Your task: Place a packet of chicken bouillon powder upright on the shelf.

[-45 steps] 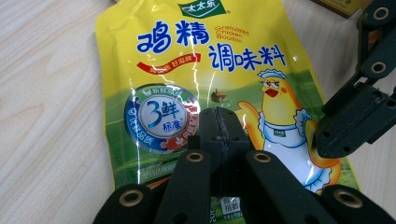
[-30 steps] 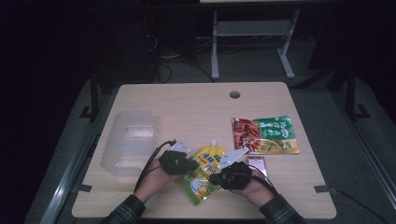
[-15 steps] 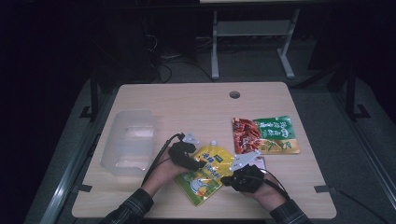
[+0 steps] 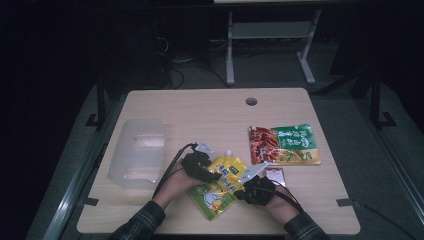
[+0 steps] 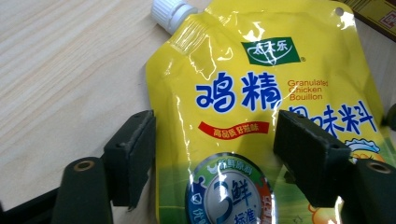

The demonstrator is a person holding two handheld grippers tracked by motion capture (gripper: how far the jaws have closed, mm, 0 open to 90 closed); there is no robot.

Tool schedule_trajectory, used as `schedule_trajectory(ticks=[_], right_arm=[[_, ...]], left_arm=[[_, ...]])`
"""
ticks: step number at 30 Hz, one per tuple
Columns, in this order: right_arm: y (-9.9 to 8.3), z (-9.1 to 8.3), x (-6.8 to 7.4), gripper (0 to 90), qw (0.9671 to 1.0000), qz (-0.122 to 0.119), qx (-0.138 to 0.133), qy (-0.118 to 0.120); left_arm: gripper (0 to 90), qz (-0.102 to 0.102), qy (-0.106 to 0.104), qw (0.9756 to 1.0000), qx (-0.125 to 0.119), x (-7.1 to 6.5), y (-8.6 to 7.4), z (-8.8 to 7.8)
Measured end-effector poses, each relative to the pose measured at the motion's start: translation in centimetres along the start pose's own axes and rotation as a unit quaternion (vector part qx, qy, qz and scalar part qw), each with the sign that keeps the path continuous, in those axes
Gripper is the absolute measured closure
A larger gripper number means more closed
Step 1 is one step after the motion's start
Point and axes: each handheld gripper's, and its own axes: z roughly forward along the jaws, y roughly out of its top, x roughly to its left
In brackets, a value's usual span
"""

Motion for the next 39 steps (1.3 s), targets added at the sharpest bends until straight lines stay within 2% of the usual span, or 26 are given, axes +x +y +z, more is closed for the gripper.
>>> schedule_trajectory(ticks=[2, 3, 7, 9, 10, 13, 16, 19, 22, 25, 26, 27, 28, 29, 31, 32, 33, 35, 37, 39], right_arm=[[0.0, 0.2, 0.1, 90.0, 1.0000, 0.003, 0.003, 0.006], [0.0, 0.3, 0.1, 90.0, 1.0000, 0.001, 0.003, 0.005], [0.1, 0.3, 0.3, 90.0, 1.0000, 0.003, 0.005, 0.007], [0.0, 0.3, 0.3, 90.0, 1.0000, 0.004, 0.005, 0.007], [0.0, 0.3, 0.3, 90.0, 1.0000, 0.005, 0.004, 0.008], [0.0, 0.3, 0.3, 90.0, 1.0000, 0.004, 0.003, 0.008], [0.0, 0.3, 0.3, 90.0, 1.0000, 0.002, 0.002, 0.006], [0.0, 0.3, 0.4, 90.0, 1.0000, 0.001, 0.002, 0.006], [-0.1, 0.2, 0.2, 90.0, 0.9999, -0.007, 0.001, 0.009], [0.2, -0.6, 0.4, 84.6, 0.9998, 0.006, -0.019, 0.010], [0.3, -0.9, 0.3, 83.7, 0.9996, 0.007, -0.027, 0.009], [0.3, -1.2, 0.1, 83.0, 0.9994, 0.003, -0.033, 0.006], [0.3, -1.5, 0.2, 81.3, 0.9991, 0.014, -0.039, 0.008], [0.2, -1.7, 0.1, 79.0, 0.9990, 0.012, -0.043, 0.005], [0.2, -2.0, 0.0, 76.7, 0.9986, 0.019, -0.048, 0.004], [0.1, -2.4, -0.3, 71.6, 0.9983, 0.017, -0.056, -0.001], [0.1, -2.6, -0.3, 69.4, 0.9977, 0.025, -0.064, 0.000], [0.1, -2.9, -0.5, 67.2, 0.9973, 0.025, -0.070, -0.003], [0.2, -3.7, -1.1, 60.6, 0.9946, 0.041, -0.095, -0.011], [0.2, -4.0, -1.3, 57.9, 0.9938, 0.043, -0.102, -0.014]], left_arm=[[37.6, 0.008, -0.004, 0.9999, 0.006, 0.0, 0.0, -0.1], [39.2, 0.002, -0.005, 1.0000, 0.001, -0.2, 0.0, 0.0], [55.8, 0.017, 0.010, 0.9998, 0.003, -0.6, 0.0, 0.0], [59.3, 0.017, 0.009, 0.9998, 0.004, -0.5, 0.0, 0.0], [66.3, 0.018, 0.011, 0.9998, 0.001, -0.3, 0.0, -0.1], [77.3, 0.017, 0.008, 0.9998, -0.001, -0.3, -0.1, 0.0], [83.2, 0.014, 0.003, 0.9998, -0.011, -0.3, -0.1, 0.0], [85.9, 0.020, 0.002, 0.9997, -0.015, -0.2, -0.2, -0.1], [87.1, 0.007, -0.002, 0.9994, -0.035, -0.1, -0.4, -0.4], [87.7, 0.010, -0.002, 0.9991, -0.040, 0.0, -0.4, -0.7], [87.8, 0.005, 0.000, 0.9987, -0.050, -0.2, -0.2, -1.0], [87.9, 0.012, 0.001, 0.9985, -0.053, -0.2, -0.2, -1.3], [87.9, 0.017, 0.004, 0.9983, -0.056, -0.2, -0.1, -1.5], [87.9, 0.011, 0.006, 0.9979, -0.064, -0.4, -0.1, -1.8], [87.9, 0.012, 0.007, 0.9975, -0.069, -0.4, 0.0, -2.1], [88.0, 0.013, 0.008, 0.9970, -0.076, -0.4, 0.1, -2.5], [88.0, 0.008, 0.008, 0.9954, -0.095, -0.5, 0.1, -3.3], [88.0, 0.015, 0.014, 0.9946, -0.102, -0.4, 0.2, -3.9], [88.0, 0.013, 0.016, 0.9924, -0.121, -0.5, 0.1, -5.1], [88.1, 0.014, 0.018, 0.9917, -0.127, -0.5, 0.1, -5.5]])
